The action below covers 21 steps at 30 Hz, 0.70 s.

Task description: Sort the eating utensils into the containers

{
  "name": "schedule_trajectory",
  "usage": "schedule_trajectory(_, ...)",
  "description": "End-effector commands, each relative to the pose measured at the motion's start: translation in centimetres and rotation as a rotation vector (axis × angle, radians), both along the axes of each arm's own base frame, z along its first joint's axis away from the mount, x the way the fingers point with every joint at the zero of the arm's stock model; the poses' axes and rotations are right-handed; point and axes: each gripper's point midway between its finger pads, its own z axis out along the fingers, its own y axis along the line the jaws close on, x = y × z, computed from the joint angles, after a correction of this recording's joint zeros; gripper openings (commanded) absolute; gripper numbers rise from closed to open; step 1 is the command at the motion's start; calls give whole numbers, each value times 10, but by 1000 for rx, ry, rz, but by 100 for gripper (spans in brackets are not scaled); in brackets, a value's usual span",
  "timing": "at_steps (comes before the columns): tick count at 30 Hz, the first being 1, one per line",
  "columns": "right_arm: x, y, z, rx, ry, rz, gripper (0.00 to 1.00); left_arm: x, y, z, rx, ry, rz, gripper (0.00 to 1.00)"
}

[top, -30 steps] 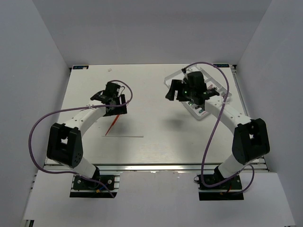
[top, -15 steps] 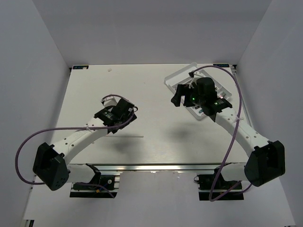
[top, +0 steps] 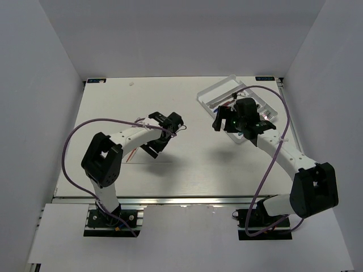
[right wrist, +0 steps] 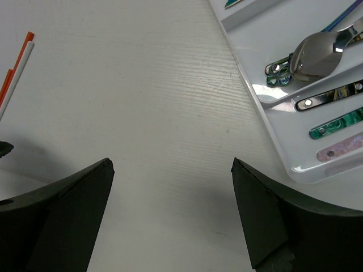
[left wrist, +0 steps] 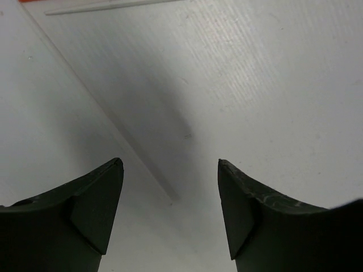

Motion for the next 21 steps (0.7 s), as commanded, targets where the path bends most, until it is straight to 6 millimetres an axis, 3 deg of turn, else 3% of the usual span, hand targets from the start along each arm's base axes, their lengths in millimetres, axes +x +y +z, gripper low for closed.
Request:
schedule_trajectory(1, 9, -8, 5, 8, -38, -31, 89, -14, 4, 3, -31, 8, 91, 77)
schedule_trajectory(2, 10, -10, 5, 8, -39, -34, 89, -18, 4, -5, -38, 8, 97, 76)
schedule_trajectory(5, 7, -4, 9, 51, -43, -1, 89, -26, 5, -19, -73, -5, 111, 49)
schedule_trajectory(6, 6, -1, 11, 65, -48, 11, 89, -28, 4, -22, -86, -7, 113, 47)
schedule_trajectory(17, 3, -2, 5, 81, -35, 19, 89, -24, -3, -51, -145, -39, 114, 51)
schedule_trajectory(21, 3, -5, 8, 85, -48, 9, 89, -33, -3, -57, -147, 4, 116, 49)
